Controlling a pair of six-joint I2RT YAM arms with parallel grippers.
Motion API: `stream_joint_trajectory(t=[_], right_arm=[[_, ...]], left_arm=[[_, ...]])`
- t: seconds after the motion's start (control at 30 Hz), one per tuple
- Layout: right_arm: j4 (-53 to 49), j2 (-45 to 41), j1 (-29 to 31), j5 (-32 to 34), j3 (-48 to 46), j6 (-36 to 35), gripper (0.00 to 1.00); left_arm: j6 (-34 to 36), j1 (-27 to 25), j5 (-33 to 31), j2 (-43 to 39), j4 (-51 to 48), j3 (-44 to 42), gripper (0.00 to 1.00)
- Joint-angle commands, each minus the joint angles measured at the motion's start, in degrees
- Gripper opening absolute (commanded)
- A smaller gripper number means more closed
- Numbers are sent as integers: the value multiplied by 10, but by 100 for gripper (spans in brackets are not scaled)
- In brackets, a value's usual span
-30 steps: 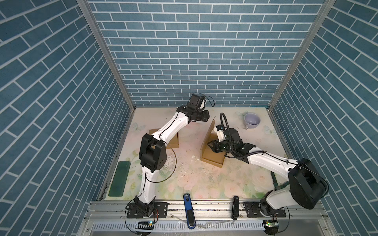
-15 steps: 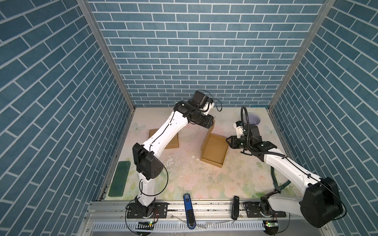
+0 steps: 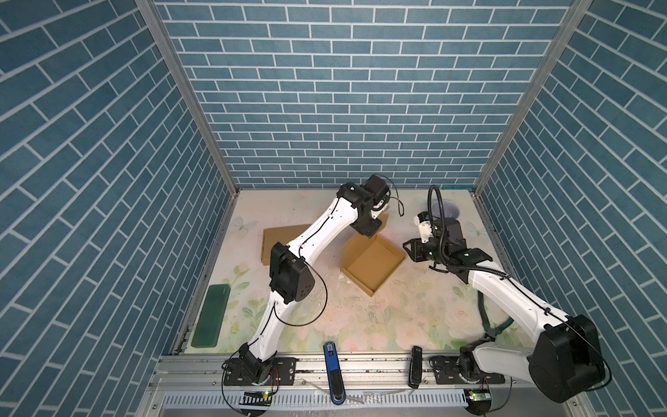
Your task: Fold the paper box
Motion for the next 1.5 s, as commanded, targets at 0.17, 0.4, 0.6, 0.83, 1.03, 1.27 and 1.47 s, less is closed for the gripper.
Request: stream_joint_trajectory(t=[0.17, 0.4, 0.6, 0.83, 1.03, 1.27, 1.47], right_arm=[[120, 28, -3, -31, -7, -72, 49], [169, 85, -11, -26, 16, -107, 56], [167, 142, -28, -58, 59, -139, 56], [168, 172, -38, -122, 85, -155, 56], [149, 189, -38, -172, 108, -161, 51], [149, 180, -37, -184, 99, -150, 26], [151, 149, -35, -166, 73, -139, 5]], left_arm=[[173, 3, 21, 5, -27, 26, 2], [264, 8, 78, 11, -37, 31, 0], [292, 15, 103, 14, -46, 34, 0], [305, 17, 122, 18, -48, 34, 0], [301, 19, 126, 23, -42, 32, 0], [289, 19, 119, 26, -27, 33, 0], [260, 19, 120, 25, -7, 32, 8]])
